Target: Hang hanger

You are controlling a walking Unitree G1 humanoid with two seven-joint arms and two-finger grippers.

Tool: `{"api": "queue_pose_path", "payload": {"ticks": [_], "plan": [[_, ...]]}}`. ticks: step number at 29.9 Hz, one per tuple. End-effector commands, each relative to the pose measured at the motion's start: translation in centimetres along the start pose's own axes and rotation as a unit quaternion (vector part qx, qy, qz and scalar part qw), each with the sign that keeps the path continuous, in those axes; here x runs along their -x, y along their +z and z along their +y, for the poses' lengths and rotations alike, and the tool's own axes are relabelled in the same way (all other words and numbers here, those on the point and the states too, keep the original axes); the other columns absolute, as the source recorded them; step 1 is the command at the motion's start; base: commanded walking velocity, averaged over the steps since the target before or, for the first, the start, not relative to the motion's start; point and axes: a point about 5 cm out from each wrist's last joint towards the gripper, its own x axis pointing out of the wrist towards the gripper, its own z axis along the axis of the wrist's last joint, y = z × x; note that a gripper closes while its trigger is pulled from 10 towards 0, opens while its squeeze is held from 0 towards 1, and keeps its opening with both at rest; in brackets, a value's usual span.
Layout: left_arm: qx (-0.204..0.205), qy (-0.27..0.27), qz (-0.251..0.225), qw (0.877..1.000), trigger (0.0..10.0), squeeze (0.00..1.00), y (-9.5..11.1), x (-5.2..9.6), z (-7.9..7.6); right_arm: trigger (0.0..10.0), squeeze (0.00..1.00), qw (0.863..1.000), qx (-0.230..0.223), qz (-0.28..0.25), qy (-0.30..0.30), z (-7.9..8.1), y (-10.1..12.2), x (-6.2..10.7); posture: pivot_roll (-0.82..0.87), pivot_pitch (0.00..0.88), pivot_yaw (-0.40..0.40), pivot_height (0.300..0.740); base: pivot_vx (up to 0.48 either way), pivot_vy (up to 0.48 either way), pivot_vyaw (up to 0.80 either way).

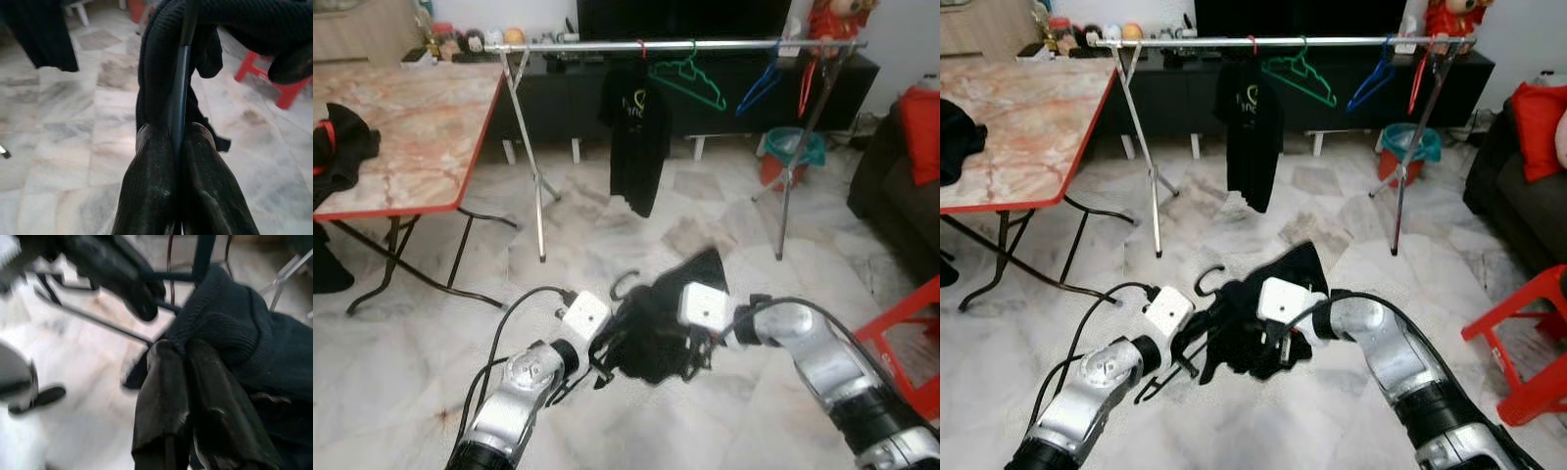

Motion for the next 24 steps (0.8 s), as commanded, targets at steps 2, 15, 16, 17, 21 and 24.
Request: {"api": "queue_pose_path", "payload": {"ticks": [2, 15, 16, 17, 21, 24], "plan": [[0.011, 0.029, -0.065, 0.997, 10.0, 0.00, 2.4, -0.4, 0.9, 10.0, 0.00, 0.998, -0.014, -0.043, 0.039, 1.4, 1.5, -1.0, -0.03, 0.000, -0.010, 0.740, 0.000, 0.000, 0.00], [-0.013, 0.023, -0.032, 0.999, 10.0, 0.00, 1.4, -0.1, 0.6, 10.0, 0.00, 0.991, -0.013, 0.021, -0.134, -1.7, 0.7, -2.2, -0.03, 0.000, -0.012, 0.740, 0.000, 0.000, 0.00], [-0.017, 0.025, -0.029, 0.999, 10.0, 0.00, 1.3, 0.0, 0.6, 10.0, 0.00, 0.988, -0.017, 0.027, -0.154, -2.2, 0.6, -2.0, -0.03, 0.000, -0.012, 0.740, 0.000, 0.000, 0.00], [-0.017, 0.027, -0.029, 0.999, 10.0, 0.00, 1.3, 0.0, 0.6, 10.0, 0.00, 0.984, -0.023, 0.033, -0.174, -2.7, 0.5, -1.9, -0.03, 0.000, -0.013, 0.740, 0.000, 0.000, 0.00], [-0.011, 0.059, -0.031, 0.998, 10.0, 0.00, 1.4, 0.1, 1.4, 10.0, 0.00, 0.957, -0.065, 0.058, -0.276, -5.1, -0.1, -0.9, -0.02, 0.000, -0.012, 0.740, 0.000, 0.000, 0.00], [-0.010, 0.065, -0.035, 0.997, 10.0, 0.00, 1.5, 0.1, 1.6, 10.0, 0.00, 0.948, -0.083, 0.049, -0.304, -5.6, 0.1, -0.8, -0.02, 0.000, -0.011, 0.740, 0.000, 0.000, 0.00]]}}
